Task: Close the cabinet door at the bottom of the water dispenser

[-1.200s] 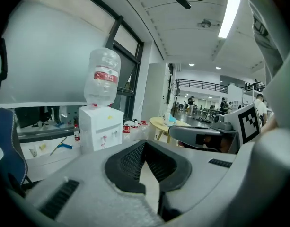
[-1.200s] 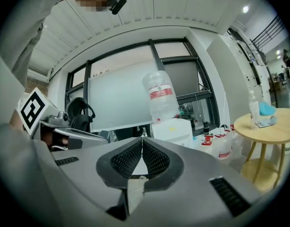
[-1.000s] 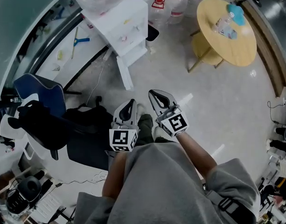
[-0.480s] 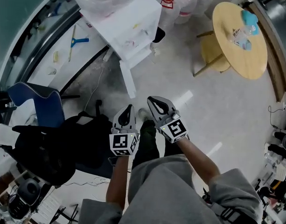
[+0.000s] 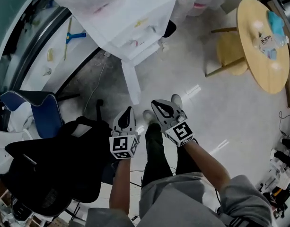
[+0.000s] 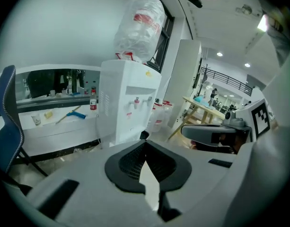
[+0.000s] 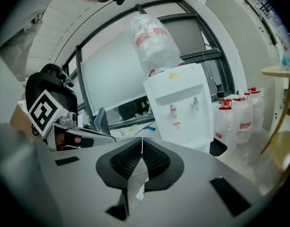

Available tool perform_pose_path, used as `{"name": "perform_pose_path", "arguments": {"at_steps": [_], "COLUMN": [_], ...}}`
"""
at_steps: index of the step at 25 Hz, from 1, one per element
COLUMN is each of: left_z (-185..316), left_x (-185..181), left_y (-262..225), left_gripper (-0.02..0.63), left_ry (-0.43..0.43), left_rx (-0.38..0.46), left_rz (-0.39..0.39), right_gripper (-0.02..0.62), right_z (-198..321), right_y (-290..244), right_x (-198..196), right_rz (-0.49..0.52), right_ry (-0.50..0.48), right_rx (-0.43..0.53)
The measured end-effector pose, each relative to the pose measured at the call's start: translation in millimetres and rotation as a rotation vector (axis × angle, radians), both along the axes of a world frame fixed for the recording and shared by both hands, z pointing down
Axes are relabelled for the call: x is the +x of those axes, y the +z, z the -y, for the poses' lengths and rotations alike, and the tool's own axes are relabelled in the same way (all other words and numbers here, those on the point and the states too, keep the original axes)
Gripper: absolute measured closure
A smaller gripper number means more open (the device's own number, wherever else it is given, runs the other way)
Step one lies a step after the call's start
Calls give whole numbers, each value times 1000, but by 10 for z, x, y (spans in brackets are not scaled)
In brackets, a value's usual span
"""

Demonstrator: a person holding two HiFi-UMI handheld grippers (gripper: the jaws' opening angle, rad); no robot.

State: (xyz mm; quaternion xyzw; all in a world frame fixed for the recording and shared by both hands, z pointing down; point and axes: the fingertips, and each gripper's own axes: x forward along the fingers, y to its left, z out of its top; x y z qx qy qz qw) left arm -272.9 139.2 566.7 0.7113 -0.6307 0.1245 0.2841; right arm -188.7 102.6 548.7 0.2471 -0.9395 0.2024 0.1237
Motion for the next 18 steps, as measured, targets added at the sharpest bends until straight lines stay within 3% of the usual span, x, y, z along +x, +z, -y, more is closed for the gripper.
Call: {"name": "perform_pose_path", "arguments": {"at_steps": [7,15,18], "left_z": [88,50,53], "left_x": [-103,-87,-169], "left_y": [736,1638,1947], "left_gripper": [600,597,516], "left_ry": [-67,-89,-104], "left_rx": [-65,-139,-161], "left_rz": [33,-16,-10], "right_gripper": [583,583,583], "right_z": [70,18,-25], "right_y": [488,1114,1306], "right_x": [-10,11,-15], "right_rz": [13,0,17], "right_ry": [-37,-58,-62], "right_rx": [-39,-87,-94]}}
